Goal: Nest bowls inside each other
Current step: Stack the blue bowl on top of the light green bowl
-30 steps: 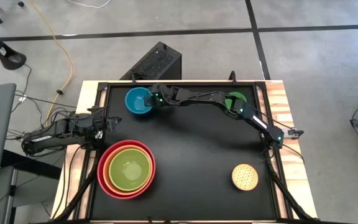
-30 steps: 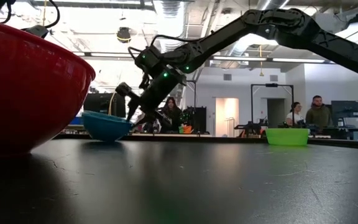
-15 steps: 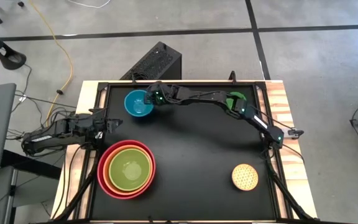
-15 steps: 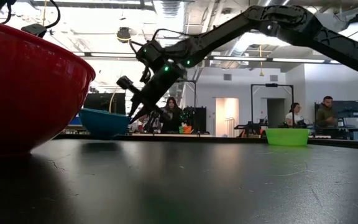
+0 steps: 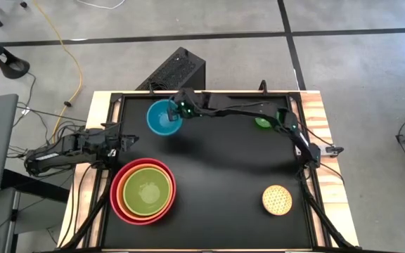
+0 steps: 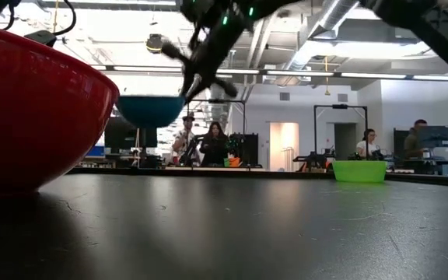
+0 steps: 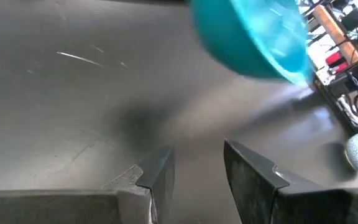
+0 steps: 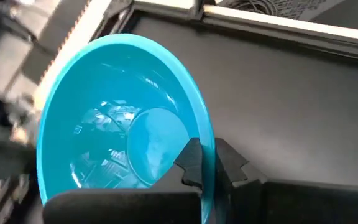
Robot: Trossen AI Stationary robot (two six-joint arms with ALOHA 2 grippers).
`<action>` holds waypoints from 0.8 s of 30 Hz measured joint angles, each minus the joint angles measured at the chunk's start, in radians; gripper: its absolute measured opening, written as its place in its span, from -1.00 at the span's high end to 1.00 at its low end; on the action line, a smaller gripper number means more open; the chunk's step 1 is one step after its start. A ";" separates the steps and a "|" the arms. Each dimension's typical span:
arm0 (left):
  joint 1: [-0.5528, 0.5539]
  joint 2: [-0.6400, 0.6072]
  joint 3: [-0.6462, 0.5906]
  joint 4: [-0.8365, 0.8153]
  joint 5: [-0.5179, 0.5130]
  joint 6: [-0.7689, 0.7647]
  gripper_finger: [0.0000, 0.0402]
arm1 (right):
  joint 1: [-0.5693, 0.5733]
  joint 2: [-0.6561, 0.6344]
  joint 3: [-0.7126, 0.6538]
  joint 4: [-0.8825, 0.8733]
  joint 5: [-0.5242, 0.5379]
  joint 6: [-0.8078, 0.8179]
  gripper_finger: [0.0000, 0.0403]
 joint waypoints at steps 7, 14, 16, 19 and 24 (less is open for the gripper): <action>0.000 0.000 0.000 -0.005 -0.022 0.023 0.36 | 0.175 -0.091 0.001 -0.028 0.019 -0.018 0.92; 0.000 0.000 0.000 -0.004 -0.048 0.014 0.36 | 0.383 -0.043 0.001 0.113 0.118 0.041 0.92; 0.000 0.000 0.000 -0.005 -0.048 0.004 0.36 | 0.427 -0.012 0.001 0.191 0.121 0.064 0.92; 0.000 0.000 0.000 -0.004 -0.049 0.004 0.36 | 0.464 0.045 0.001 0.302 0.118 0.081 0.92; 0.000 0.000 0.000 -0.005 -0.059 0.001 0.36 | 0.480 0.118 0.000 0.340 0.097 0.166 0.92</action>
